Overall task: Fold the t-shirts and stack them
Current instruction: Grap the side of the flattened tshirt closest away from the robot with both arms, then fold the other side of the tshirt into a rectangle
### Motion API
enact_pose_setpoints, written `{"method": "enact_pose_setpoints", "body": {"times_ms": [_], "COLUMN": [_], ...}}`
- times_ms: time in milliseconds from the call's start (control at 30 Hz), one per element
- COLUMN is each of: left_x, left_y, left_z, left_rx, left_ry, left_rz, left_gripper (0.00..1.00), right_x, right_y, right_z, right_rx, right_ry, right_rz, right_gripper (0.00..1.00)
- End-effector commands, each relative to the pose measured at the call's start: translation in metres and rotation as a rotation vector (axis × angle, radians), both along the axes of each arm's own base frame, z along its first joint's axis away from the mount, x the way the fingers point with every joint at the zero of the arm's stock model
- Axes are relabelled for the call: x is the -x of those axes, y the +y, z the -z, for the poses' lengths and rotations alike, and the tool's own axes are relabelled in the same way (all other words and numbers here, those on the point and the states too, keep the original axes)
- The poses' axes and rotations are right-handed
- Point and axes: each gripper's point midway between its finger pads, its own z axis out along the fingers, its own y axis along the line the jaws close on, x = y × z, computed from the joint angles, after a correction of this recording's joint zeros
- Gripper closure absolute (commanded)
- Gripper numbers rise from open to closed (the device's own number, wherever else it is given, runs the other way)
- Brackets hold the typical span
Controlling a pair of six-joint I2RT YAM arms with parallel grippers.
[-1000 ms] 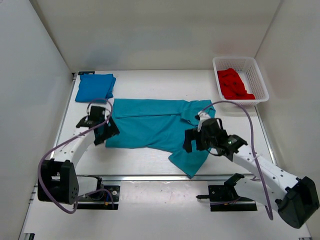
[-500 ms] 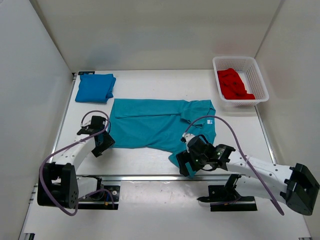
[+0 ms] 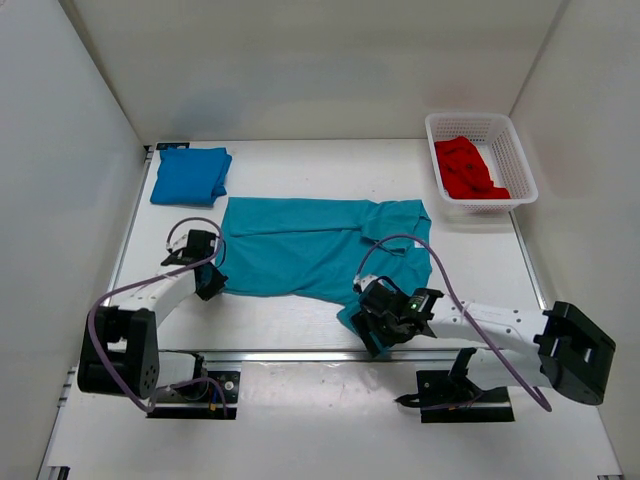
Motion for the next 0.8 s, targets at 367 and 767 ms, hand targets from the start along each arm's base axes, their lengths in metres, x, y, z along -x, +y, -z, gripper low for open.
{"method": "enact_pose_setpoints", "body": {"times_ms": [367, 767], "left_x": [-0.043, -0.099], "left_y": [-0.016, -0.011], "left_z": [-0.035, -0.065], "left_rx": [0.045, 0.080], "left_ry": [-0.120, -0.182], "left_rz": [0.051, 0.003], "left_gripper": [1.00, 1.00], "right_x": [-0.071, -0.186], "right_y": [0.018, -0.023], "right_z": [-0.058, -0.125], "right_rx": [-0.170, -0.236], "right_ry": [-0.172, -0.374], "right_rz": [0.082, 0.223], "right_gripper": [1.00, 1.00]}}
